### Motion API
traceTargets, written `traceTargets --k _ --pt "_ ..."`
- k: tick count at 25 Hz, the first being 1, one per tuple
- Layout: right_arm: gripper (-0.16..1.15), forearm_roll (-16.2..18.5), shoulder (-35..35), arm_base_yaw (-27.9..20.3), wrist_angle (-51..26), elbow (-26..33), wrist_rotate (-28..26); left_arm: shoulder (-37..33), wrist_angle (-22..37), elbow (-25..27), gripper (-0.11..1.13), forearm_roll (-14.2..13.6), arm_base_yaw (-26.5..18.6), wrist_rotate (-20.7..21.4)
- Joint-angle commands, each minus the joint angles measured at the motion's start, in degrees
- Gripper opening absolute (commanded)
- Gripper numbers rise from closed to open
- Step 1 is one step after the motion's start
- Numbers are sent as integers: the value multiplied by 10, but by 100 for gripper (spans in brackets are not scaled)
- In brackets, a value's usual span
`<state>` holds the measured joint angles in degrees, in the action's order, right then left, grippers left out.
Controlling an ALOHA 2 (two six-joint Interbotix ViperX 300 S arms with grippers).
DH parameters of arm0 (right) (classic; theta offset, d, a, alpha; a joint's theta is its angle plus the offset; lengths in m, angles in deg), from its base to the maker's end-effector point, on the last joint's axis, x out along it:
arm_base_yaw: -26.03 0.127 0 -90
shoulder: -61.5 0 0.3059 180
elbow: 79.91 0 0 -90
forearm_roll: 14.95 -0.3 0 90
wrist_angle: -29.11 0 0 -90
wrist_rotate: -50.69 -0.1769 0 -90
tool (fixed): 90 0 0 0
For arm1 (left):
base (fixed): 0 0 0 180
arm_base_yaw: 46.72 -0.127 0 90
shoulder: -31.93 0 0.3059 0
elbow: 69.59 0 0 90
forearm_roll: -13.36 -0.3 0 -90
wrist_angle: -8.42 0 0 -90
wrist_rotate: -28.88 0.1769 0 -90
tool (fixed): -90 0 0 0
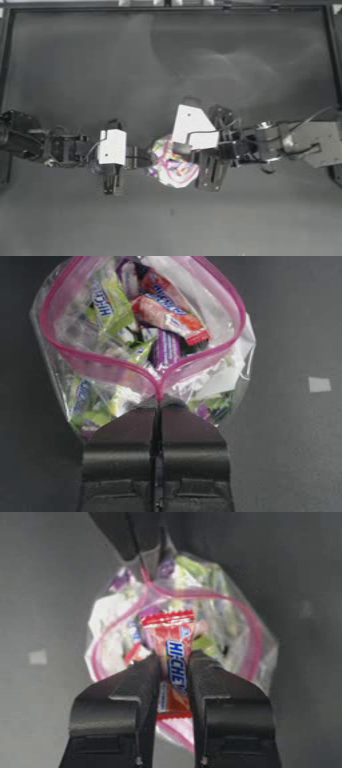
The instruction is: Put candy in bag
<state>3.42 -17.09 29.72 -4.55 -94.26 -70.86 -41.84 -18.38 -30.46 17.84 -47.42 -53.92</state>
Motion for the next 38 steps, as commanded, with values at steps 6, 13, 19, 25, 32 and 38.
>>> traceTargets --k 6,13,19,25,32,38 --pt "51 1 16 0 25 16 0 -11 -4 -11 9 0 0 0" --pt "52 3 33 -3 25 16 0 -11 -4 -11 9 0 -1 0" --pt "63 7 34 -7 26 16 -2 -11 -4 -11 9 0 0 0" --pt "86 7 36 -7 29 18 -4 -11 -4 -11 9 0 0 0" --pt "89 7 25 -7 25 24 1 -11 -3 -11 9 0 0 0" --pt "89 31 -25 -7 7 15 -1 -8 -4 -11 9 0 -1 0"
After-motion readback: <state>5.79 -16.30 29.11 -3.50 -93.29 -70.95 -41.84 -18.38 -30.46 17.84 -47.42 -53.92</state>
